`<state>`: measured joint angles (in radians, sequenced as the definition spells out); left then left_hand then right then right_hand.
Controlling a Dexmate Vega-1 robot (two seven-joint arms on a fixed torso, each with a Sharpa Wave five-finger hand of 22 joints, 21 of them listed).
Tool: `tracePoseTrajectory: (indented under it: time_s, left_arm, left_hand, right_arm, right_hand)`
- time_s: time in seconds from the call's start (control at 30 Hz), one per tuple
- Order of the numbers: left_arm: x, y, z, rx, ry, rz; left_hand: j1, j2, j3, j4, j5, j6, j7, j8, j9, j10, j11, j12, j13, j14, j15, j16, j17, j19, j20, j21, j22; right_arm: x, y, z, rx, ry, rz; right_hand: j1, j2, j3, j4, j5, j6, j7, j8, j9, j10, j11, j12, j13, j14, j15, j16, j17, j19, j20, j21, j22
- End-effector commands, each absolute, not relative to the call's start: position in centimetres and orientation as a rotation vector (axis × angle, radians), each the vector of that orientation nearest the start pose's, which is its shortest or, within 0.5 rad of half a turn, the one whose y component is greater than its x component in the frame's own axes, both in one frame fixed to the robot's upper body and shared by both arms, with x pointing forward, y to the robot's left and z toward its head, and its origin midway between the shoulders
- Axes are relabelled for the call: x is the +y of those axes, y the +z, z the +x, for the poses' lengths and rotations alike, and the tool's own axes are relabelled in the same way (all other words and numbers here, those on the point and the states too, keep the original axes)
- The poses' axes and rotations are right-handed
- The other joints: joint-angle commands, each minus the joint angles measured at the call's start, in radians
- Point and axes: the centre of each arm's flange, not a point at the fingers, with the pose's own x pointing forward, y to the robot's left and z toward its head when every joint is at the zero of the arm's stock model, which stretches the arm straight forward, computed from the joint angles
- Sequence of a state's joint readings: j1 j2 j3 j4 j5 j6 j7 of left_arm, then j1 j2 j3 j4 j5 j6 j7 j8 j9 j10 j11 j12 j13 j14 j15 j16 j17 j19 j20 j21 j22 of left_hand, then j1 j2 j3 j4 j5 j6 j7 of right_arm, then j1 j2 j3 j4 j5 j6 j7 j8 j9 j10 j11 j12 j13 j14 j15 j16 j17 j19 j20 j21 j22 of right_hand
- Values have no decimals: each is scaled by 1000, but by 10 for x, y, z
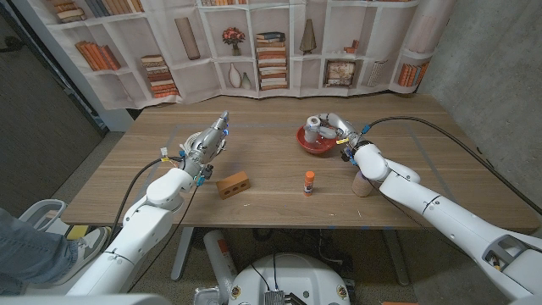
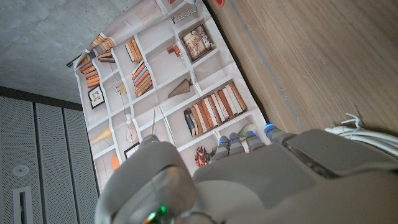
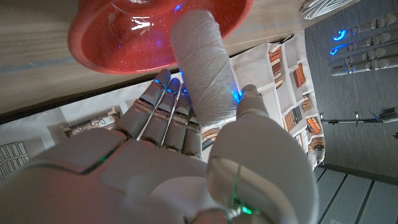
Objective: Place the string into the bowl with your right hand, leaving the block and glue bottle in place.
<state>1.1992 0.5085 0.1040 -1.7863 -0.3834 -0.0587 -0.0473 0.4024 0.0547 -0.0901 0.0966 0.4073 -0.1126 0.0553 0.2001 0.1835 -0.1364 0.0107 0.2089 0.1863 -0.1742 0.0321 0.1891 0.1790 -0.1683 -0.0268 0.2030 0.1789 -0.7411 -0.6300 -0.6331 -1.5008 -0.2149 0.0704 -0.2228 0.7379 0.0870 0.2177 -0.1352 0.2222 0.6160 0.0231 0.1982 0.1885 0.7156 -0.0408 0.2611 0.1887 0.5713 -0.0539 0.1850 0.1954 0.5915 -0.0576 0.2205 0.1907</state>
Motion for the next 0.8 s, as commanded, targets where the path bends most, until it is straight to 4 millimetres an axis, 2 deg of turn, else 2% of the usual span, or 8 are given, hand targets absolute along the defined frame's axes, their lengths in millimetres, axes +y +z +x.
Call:
tracePoseTrajectory:
  time_s: [0.03, 0.4, 0.8]
  left_arm:
    - [281, -48, 566, -570, -221, 154]
    - [280, -47, 570, -564, -220, 156]
    - [279, -48, 573, -559, -228, 155]
  left_hand:
    - [6, 9, -4, 0, -1, 5, -4, -2, 5, -3, -3, -3, 3, -41, -3, -1, 4, -112, -1, -2, 4]
    - [7, 10, -6, 0, -2, 6, -4, -1, 5, -2, -3, -2, 3, -41, -3, -1, 5, -112, -1, -2, 4]
    - [8, 11, -9, 0, -2, 6, -4, -2, 5, -4, -3, -3, 3, -41, -3, -1, 5, -113, -1, -2, 4]
  right_arm:
    - [-202, -11, 638, -684, 80, -961]
    - [-204, -13, 641, -662, 69, -985]
    - [-205, -13, 642, -641, 69, -1000]
  right_hand:
    - [14, 17, 4, 0, 8, 91, -104, -1, 3, -13, 4, -8, 4, -12, -69, -5, 0, -13, -64, -5, 3]
    - [2, -5, -8, 2, 10, 56, -116, -11, 3, -57, 4, -28, 5, -63, -58, -10, -1, -69, -47, -23, 3]
    - [-15, -26, -23, 8, 21, 15, -122, -14, 4, -102, -3, -45, 7, -140, -21, -12, -1, -141, -21, -35, 4]
